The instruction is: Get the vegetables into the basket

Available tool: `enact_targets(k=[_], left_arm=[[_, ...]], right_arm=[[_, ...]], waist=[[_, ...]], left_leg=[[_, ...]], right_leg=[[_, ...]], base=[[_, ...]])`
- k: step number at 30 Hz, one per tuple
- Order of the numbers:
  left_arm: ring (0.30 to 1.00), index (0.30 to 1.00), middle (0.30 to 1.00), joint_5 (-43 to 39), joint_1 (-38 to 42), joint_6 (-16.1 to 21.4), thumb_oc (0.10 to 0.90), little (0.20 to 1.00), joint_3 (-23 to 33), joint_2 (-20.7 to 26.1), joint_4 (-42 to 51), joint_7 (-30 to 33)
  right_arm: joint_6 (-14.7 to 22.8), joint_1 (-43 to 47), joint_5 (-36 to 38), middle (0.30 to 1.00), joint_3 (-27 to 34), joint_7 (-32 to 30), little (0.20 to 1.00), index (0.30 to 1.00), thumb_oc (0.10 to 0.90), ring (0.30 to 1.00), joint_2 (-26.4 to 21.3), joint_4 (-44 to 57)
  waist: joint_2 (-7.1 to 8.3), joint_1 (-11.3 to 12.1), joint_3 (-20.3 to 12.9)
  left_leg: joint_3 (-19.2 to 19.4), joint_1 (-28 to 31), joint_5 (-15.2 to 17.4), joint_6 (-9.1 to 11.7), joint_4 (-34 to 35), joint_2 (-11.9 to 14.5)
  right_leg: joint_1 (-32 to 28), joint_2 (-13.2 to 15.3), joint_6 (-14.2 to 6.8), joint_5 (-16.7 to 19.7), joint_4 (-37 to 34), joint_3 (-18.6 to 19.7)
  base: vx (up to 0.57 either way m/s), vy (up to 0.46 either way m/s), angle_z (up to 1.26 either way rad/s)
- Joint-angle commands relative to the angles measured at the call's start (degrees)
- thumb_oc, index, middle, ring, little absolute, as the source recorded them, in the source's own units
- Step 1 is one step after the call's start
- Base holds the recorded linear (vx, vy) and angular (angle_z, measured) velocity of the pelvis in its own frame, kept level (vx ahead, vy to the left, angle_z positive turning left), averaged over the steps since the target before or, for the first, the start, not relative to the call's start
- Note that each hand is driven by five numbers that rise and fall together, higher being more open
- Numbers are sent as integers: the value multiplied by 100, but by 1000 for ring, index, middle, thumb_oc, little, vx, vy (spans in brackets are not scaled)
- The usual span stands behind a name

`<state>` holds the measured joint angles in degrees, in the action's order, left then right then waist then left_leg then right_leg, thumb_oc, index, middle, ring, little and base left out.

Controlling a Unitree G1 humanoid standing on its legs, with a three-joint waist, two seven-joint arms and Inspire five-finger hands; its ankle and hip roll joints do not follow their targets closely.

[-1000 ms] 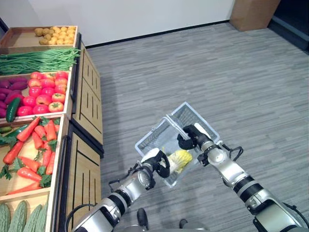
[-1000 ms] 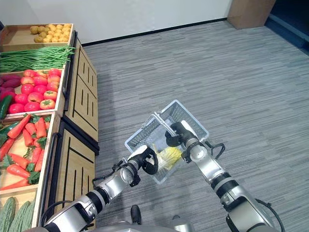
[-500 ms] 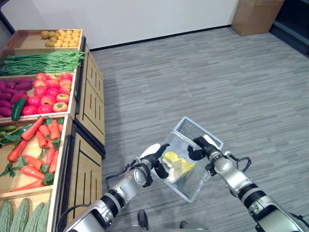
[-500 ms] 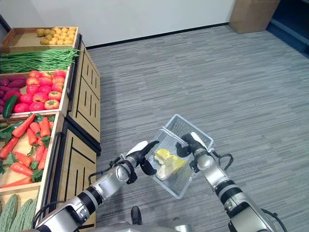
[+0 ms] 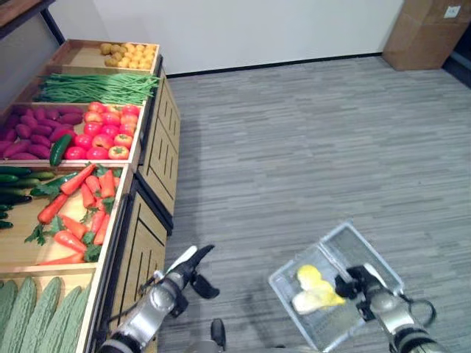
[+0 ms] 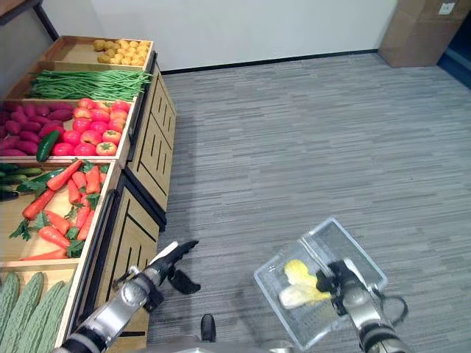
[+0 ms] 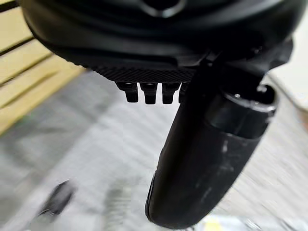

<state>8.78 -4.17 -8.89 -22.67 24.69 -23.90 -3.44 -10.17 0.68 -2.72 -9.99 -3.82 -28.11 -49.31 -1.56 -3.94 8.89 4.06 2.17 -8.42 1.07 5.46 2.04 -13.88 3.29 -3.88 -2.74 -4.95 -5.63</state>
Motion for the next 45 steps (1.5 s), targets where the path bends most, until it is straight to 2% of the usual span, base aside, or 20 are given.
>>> enact_targets(k=[1,5,6,8,14,23,36,42,44,45], left_arm=[[1000,1000,1000,-445,395,397,900,1000,592,-297,-325,663],[1000,1000,1000,-321,319,357,900,1000,1089,-628,-1886,1631],[1000,1000,1000,-323,343,384,900,1000,1083,-637,-1932,1653],[1000,1000,1000,-376,331,256,900,1000,1323,-803,-3135,2049],[1000,1000,1000,-183,315,180,900,1000,1421,-795,-4126,2263],[1000,1000,1000,-189,332,239,900,1000,1341,-929,-4341,2221],[1000,1000,1000,-292,432,268,900,1000,1370,-874,-4416,2197],[1000,1000,1000,-299,468,298,900,1000,1357,-844,-4360,2230],[1000,1000,1000,-332,480,323,900,1000,1362,-820,-4223,2329],[1000,1000,1000,-361,491,327,900,1000,1387,-820,-4185,2343]], right_arm=[[440,373,-74,300,304,-262,300,300,400,300,-67,-117],[609,123,117,300,293,-541,300,300,400,300,383,-814],[628,139,124,300,284,-549,300,300,400,300,388,-839],[662,87,289,300,243,-662,300,300,400,300,693,-1377],[673,16,601,300,304,-716,300,300,400,300,989,-2185],[651,-43,632,300,311,-697,300,300,400,300,1093,-2542],[638,40,620,300,255,-675,300,300,400,300,1138,-2554],[624,42,645,300,266,-667,300,300,400,300,1172,-2563],[645,69,686,300,294,-698,300,300,400,300,1193,-2552],[649,75,687,300,293,-705,300,300,400,300,1203,-2537]], waist=[[226,192,-291],[335,265,-307],[338,259,-306],[387,297,-308],[388,294,-311],[349,281,-296],[456,322,-188],[534,357,-73],[532,346,-2],[496,335,73]], left_leg=[[60,751,996,361,-96,291],[-1,711,963,370,-94,286],[-4,709,964,370,-94,285],[-11,695,948,371,-84,276],[15,712,958,368,-61,257],[-14,699,969,343,-46,201],[-23,570,998,222,-48,98],[-32,466,1075,72,-101,-23],[-18,444,1107,-13,-103,-73],[10,455,1125,-81,-103,-92]], right_leg=[[460,340,-342,143,62,-459],[459,337,-340,140,64,-526],[458,339,-341,137,63,-530],[452,332,-344,138,62,-544],[457,343,-350,150,59,-521],[463,396,-382,177,38,-533],[653,522,-452,224,205,-448],[891,658,-506,179,579,-333],[1127,693,-562,177,951,-240],[1396,730,-601,235,1464,-230]], base=[[-23,-18,3],[-9,-19,9],[-5,-4,15],[-6,2,6],[2,17,0],[-3,29,0],[-8,32,0],[-5,73,-3],[-14,145,-6],[-29,141,-17]])
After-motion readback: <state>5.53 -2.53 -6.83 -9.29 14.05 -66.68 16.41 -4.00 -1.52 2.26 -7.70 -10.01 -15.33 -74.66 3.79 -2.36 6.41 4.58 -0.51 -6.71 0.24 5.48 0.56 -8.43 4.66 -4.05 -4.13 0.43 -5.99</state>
